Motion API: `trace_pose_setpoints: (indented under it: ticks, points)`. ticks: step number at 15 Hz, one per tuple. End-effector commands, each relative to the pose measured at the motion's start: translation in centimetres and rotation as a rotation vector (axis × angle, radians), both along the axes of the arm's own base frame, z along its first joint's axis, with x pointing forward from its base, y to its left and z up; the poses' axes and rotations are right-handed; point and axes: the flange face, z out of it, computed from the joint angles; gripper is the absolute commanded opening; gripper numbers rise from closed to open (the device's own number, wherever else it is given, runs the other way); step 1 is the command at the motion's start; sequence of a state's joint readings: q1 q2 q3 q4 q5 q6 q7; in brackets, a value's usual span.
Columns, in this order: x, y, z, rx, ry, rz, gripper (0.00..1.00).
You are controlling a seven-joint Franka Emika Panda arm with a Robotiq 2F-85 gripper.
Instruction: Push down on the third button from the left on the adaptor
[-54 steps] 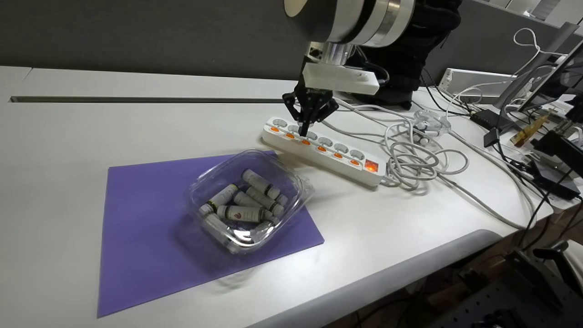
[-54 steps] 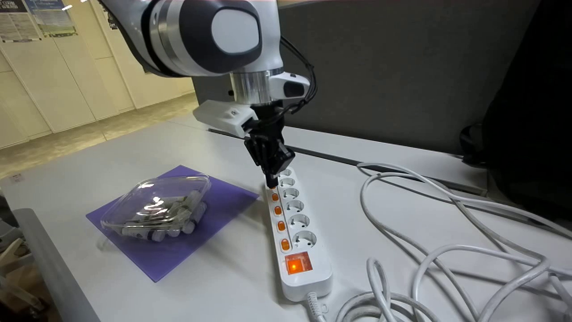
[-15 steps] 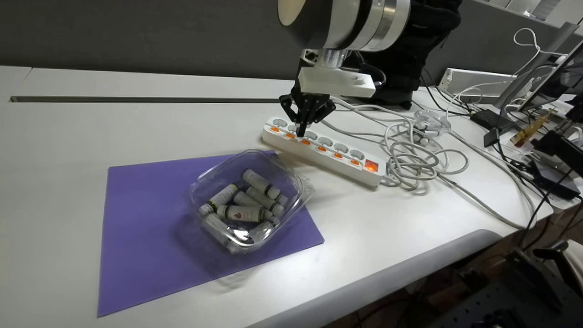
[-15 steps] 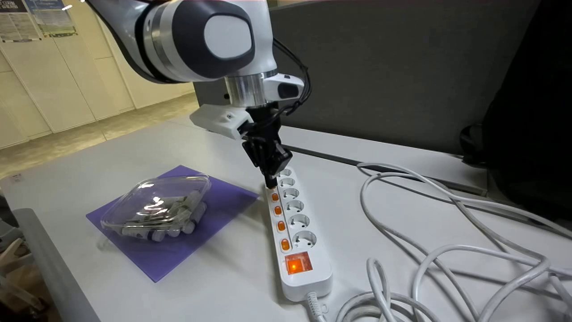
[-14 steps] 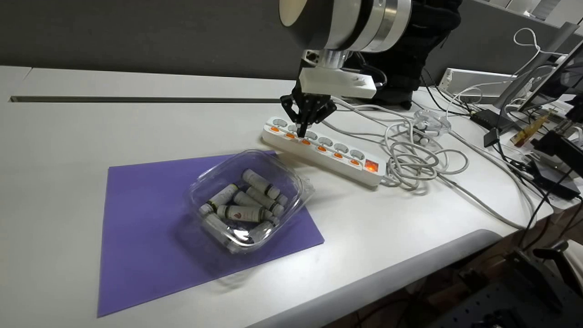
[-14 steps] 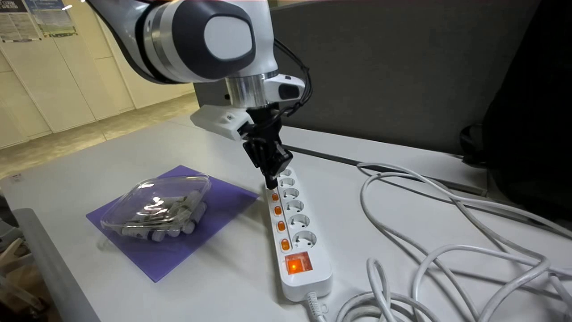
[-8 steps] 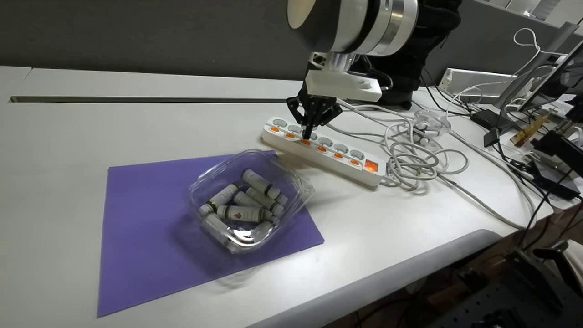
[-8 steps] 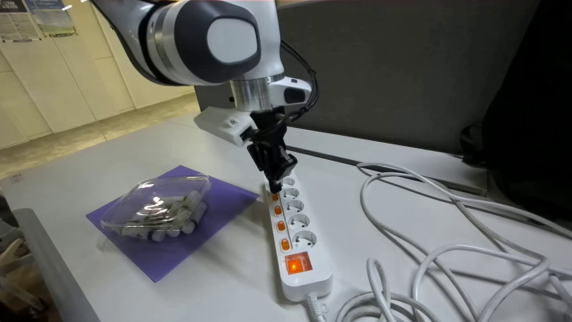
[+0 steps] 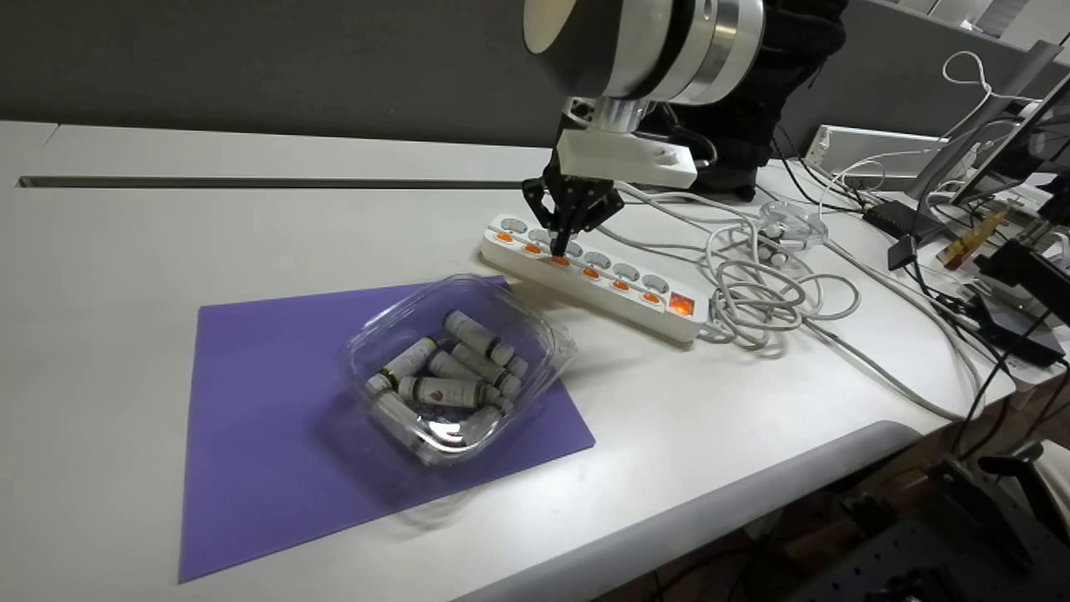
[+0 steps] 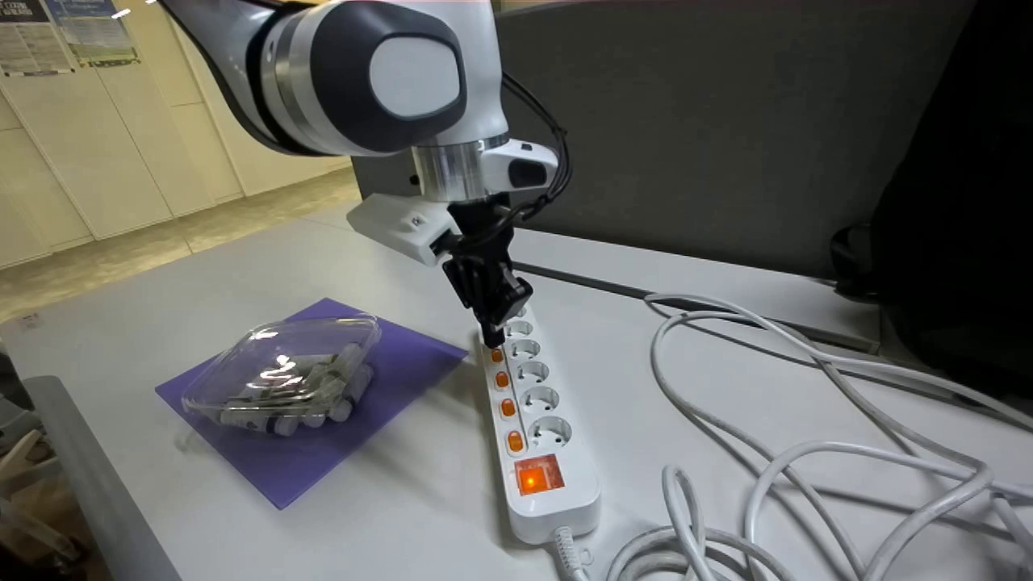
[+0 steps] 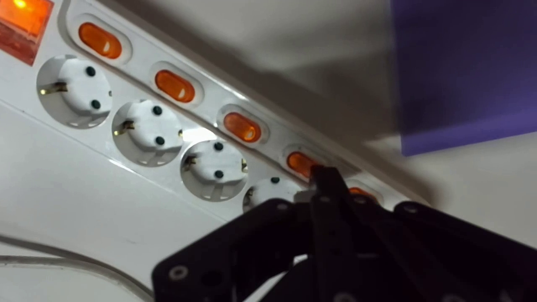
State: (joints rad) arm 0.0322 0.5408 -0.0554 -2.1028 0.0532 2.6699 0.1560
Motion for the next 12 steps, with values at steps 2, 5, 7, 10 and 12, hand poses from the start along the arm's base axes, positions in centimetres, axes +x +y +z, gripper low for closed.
trace_pose_setpoints:
  ticks: [2, 5, 7, 10, 12]
  points:
    - [-0.59, 0.05, 0.34, 0.008, 0.001, -0.005, 0.0]
    - [-0.68, 0.08, 0.24, 0.007, 0.004, -0.006, 0.0]
    - [-0.67, 0.03, 0.07, 0.007, 0.009, -0.008, 0.0]
    - [-0.63, -0.19, -0.28, 0.01, 0.019, -0.016, 0.0]
    - [-0.57, -0.38, -0.56, 0.014, 0.027, -0.024, 0.0]
